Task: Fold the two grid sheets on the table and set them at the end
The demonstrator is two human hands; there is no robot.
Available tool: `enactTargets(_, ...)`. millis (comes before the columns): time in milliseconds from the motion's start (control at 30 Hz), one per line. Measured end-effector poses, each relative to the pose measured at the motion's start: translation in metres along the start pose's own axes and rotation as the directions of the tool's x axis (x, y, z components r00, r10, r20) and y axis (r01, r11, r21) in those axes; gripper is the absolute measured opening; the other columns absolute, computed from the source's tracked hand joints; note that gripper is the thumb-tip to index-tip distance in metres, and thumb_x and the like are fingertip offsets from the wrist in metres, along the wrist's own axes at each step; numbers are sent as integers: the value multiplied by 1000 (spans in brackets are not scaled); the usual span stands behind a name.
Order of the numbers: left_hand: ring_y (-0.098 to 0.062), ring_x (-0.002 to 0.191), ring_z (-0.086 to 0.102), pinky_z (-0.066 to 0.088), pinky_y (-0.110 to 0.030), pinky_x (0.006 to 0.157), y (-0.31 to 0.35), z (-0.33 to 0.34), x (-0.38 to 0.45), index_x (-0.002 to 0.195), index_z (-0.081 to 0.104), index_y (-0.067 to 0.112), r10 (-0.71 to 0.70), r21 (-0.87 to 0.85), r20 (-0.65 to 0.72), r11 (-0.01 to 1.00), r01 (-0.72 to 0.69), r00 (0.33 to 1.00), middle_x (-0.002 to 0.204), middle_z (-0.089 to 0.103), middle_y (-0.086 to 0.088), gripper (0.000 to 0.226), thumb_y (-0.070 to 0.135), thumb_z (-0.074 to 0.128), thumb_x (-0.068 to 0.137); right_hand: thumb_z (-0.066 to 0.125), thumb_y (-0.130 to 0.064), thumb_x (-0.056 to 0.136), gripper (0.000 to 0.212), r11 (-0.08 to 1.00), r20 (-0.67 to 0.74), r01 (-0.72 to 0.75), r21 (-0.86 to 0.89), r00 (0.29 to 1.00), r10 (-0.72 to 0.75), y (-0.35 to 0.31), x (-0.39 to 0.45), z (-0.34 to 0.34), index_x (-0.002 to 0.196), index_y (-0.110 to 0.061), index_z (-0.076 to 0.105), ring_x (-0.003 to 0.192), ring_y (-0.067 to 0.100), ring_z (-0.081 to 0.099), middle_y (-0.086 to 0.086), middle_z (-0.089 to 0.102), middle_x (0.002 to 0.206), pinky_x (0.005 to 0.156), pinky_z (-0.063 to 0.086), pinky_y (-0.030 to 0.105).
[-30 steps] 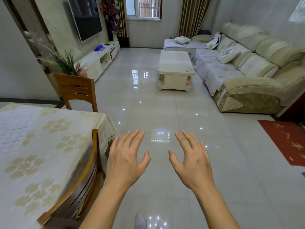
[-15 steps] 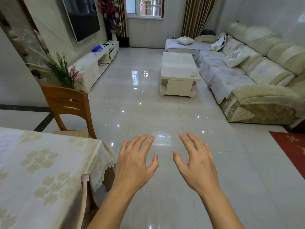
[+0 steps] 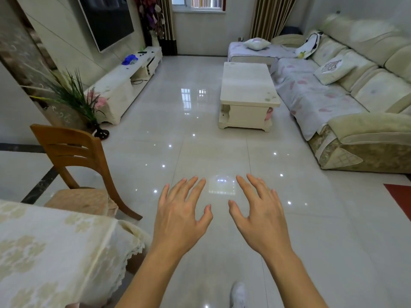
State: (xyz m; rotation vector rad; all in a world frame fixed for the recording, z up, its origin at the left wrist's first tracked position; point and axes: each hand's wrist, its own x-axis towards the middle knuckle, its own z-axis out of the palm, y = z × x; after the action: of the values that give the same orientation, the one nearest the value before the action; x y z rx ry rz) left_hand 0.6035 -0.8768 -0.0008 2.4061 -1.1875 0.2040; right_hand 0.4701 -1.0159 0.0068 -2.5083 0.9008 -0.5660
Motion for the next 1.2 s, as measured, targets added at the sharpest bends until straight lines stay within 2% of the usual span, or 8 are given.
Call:
enactTargets(200,-16,137,43,25,-44,119,20,26,95,145,46,27,-73,28,-38,997,74,997,145,52,5,60,51,46,90,32,-60,87,66,996,2,72,46,997,-72,32,108,-13,148,-36,38,146,15,28,-8,37,155,121,15,42)
enactTargets(333,-17,136,45,23,-43,118,31,42,150,144,47,26,-127,41,-75,991,131,989,144,54,4,61,51,44,89,31,-60,88,66,991,26,122,50,992,-123,56,168,-17,148,-35,37,147,15,26,-7,36,156,122,14,41)
enactTargets(533,-17,138,43,22,-44,120,26,62,203,145,46,28,-209,76,-91,973,216,974,146,52,4,61,53,42,90,47,-51,94,59,984,94,164,76,981,-171,71,239,-3,150,-35,36,149,15,22,-8,33,158,122,13,41)
enactTargets(633,-19,137,44,23,-45,119,15,69,224,145,46,27,-251,85,-91,962,258,964,146,51,3,61,53,45,90,44,-52,93,60,977,135,192,96,970,-204,68,267,11,150,-35,35,149,15,20,-7,32,158,122,12,40)
enactTargets(900,-19,137,44,20,-41,118,-50,83,275,145,46,28,-342,100,-119,930,354,932,147,51,4,60,51,52,89,45,-53,91,62,946,162,302,116,934,-318,38,348,70,149,-34,37,148,19,27,-5,36,157,120,17,44)
enactTargets(1133,-18,139,43,13,-39,117,-140,74,352,146,44,31,-415,133,-159,890,436,896,149,48,5,61,55,54,90,45,-55,90,62,910,149,397,122,899,-412,-28,440,136,148,-34,38,146,21,32,-3,39,155,119,25,49)
enactTargets(1200,-17,140,40,12,-39,118,-167,69,374,147,42,33,-435,124,-162,881,456,886,151,46,6,62,56,52,91,45,-56,91,62,899,172,422,113,883,-436,-50,470,154,149,-35,36,146,20,30,-4,37,156,120,24,48)
